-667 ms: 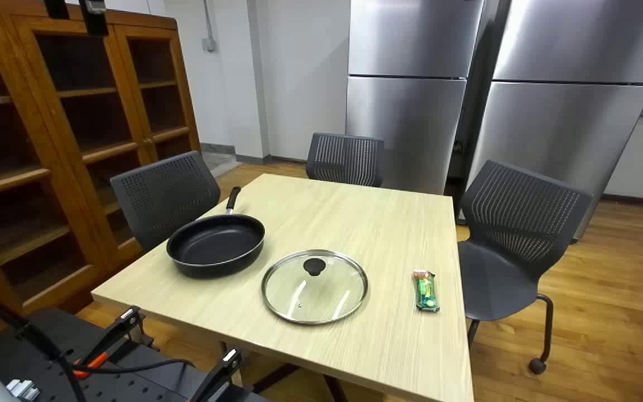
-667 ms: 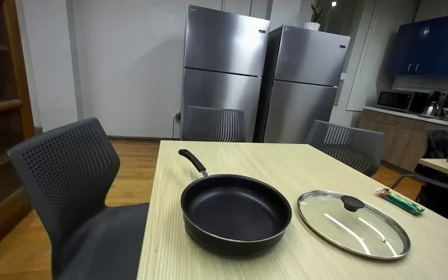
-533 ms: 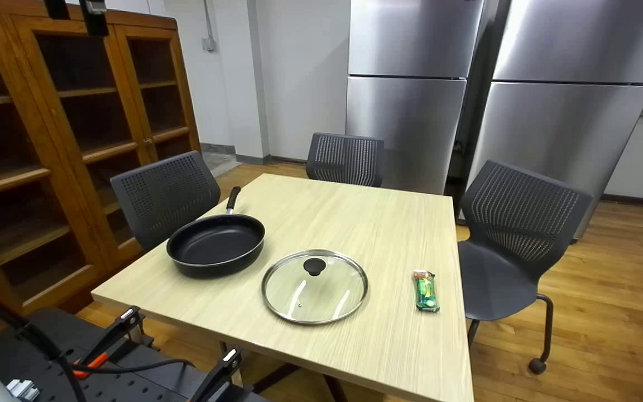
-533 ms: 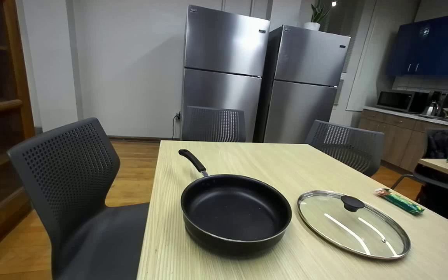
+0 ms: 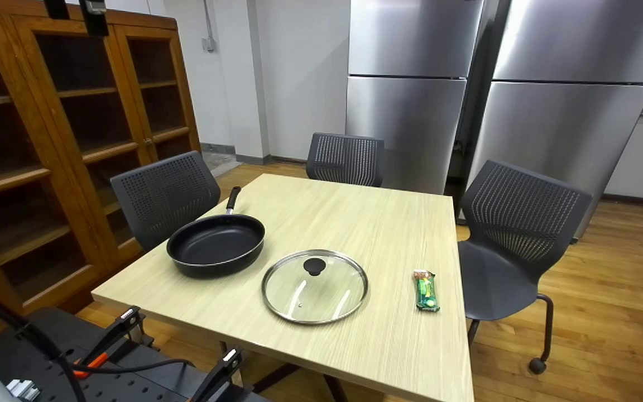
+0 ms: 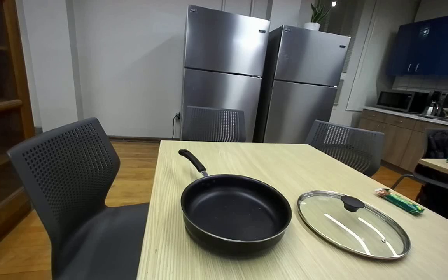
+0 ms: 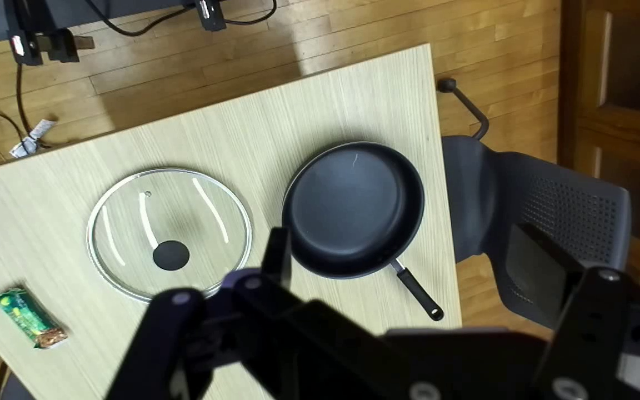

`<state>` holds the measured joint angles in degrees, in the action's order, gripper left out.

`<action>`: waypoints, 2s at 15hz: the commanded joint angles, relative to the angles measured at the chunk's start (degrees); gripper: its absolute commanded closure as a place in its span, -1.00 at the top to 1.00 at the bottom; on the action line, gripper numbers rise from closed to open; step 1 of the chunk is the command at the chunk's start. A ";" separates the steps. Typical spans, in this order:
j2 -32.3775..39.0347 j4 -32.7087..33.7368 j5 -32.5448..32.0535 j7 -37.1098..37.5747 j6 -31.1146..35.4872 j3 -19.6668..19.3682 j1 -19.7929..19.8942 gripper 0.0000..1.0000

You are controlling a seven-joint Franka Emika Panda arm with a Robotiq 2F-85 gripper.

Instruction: Put the lid on the pan

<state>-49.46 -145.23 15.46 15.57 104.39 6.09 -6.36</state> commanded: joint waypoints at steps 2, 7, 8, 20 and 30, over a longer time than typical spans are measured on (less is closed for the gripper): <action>-0.02 0.22 0.66 -0.67 -0.39 0.76 1.16 1.00; -0.02 0.22 0.66 -0.67 -0.39 0.76 1.16 1.00; -0.02 0.22 0.66 -0.67 -0.39 0.76 1.16 1.00; 0.29 -0.06 1.07 -1.47 0.19 0.20 0.96 1.00; 3.66 -6.59 3.11 -3.68 16.43 -4.42 2.46 1.00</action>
<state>-47.13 -149.59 16.60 14.38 116.67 2.81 -5.29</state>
